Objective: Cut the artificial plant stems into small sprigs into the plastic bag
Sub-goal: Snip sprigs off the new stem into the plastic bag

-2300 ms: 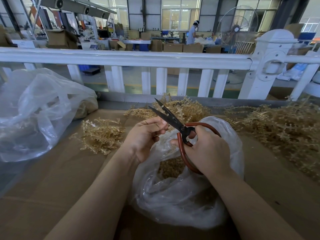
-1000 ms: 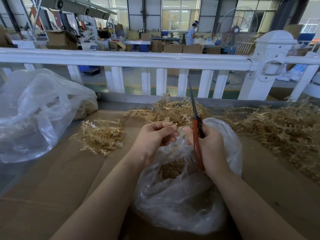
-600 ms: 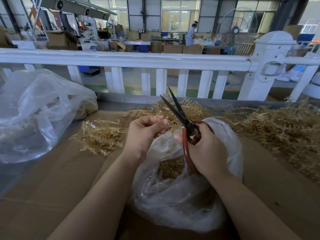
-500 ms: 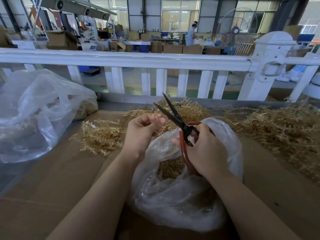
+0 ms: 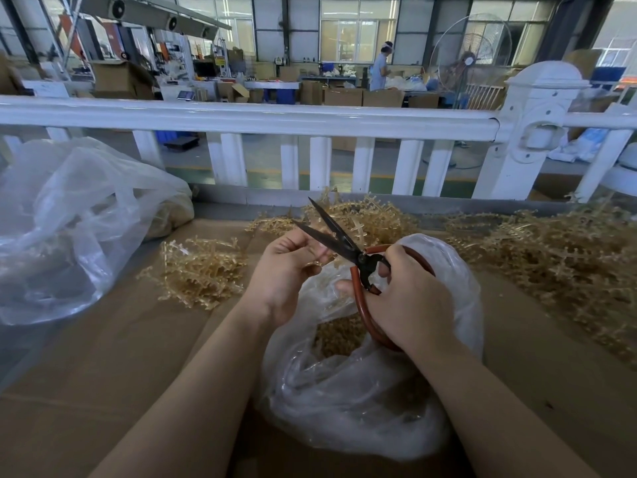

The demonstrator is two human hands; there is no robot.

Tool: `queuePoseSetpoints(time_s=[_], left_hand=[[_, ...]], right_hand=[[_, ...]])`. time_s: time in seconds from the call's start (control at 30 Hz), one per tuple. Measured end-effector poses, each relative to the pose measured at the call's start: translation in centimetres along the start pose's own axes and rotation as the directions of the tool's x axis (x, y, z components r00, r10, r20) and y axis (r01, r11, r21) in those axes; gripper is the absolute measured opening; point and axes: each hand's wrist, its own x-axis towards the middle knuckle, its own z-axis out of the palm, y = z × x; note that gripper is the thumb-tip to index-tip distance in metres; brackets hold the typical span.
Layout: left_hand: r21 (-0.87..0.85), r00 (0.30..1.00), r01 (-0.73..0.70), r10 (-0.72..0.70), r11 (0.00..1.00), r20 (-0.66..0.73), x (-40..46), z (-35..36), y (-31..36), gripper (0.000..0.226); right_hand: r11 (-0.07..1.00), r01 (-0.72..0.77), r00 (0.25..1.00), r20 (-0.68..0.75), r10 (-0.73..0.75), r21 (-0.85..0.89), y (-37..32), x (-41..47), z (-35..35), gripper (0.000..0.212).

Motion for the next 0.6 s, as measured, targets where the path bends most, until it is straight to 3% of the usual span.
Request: queuePoseSetpoints(time_s=[0.6], left_hand=[[-0.026,0.997,-0.011,0.013,1.0,0.075,-0.19,-0.06,0.07,0.016]], right_hand=[[0.999,0.033,0.998,-0.062,-0.033,0.0,-0.26,-0.38,-0.11,0.055]])
